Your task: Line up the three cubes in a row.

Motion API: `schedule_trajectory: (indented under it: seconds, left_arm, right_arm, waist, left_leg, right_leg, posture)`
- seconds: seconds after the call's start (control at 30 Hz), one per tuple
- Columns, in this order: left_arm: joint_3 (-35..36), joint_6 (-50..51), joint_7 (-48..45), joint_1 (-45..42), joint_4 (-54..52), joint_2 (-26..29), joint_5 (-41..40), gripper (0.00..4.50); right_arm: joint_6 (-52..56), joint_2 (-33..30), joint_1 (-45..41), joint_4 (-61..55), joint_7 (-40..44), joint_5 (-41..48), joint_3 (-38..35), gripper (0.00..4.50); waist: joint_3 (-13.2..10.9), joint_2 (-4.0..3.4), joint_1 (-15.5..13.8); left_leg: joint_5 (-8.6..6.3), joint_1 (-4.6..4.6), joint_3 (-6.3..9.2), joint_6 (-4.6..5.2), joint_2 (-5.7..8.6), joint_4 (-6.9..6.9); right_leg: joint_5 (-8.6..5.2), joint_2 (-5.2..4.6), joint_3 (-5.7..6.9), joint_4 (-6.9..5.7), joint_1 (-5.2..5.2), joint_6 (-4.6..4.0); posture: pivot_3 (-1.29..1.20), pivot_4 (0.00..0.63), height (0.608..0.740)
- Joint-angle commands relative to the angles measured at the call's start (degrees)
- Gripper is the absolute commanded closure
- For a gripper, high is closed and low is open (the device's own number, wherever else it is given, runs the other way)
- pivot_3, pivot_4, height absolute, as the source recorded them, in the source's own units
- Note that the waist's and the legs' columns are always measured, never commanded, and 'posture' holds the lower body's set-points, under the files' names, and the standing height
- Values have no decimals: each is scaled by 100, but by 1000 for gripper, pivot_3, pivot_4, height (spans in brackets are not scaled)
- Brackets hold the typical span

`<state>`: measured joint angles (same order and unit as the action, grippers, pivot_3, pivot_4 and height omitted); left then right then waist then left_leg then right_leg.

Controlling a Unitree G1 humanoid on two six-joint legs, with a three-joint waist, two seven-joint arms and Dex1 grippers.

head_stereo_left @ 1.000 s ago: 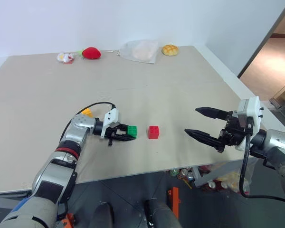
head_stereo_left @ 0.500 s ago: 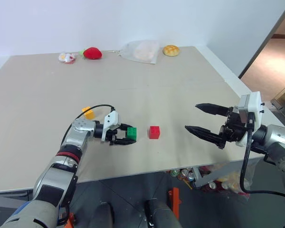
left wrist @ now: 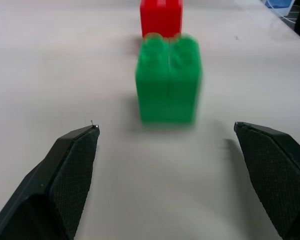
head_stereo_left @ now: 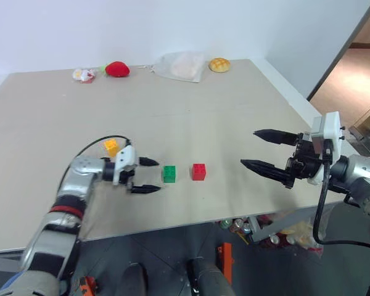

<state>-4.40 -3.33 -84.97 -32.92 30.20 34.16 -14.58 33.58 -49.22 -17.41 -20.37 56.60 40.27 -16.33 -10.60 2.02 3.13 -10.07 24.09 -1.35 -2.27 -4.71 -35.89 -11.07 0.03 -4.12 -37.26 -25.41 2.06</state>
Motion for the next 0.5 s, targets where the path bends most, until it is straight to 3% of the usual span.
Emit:
schedule_trajectory:
  seconds: [0.03, 0.27, 0.5]
  left_arm:
    - [409, 961, 177, 477, -1269, 380, -557, 32]
    - [1660, 2404, 1650, 1264, -2477, 498, -1456, 32]
    - [2417, 2717, 2634, 1538, -2213, 430, -1712, 32]
  right_arm:
    - [-141, -18, -272, 71, 81, -28, 96, 0]
    - [-517, 536, -823, 510, -171, -619, 919, 0]
    - [-777, 1341, -1625, 1203, -600, -1332, 1650, 0]
  waist:
    - [0, -1, -19]
    - [0, 2, -33]
    - [0, 1, -15]
  left_leg:
    - [0, 0, 0, 0, 1, 1]
    - [0, 2, -3, 0, 1, -22]
    - [0, -2, -2, 0, 0, -25]
  right_leg:
    - [-1, -1, 0, 0, 0, 0]
    - [0, -7, 2, 2, 5, 0]
    - [8, 1, 1, 1, 0, -7]
  posture:
    - [0, 150, 740]
    - [0, 150, 740]
    - [0, 150, 740]
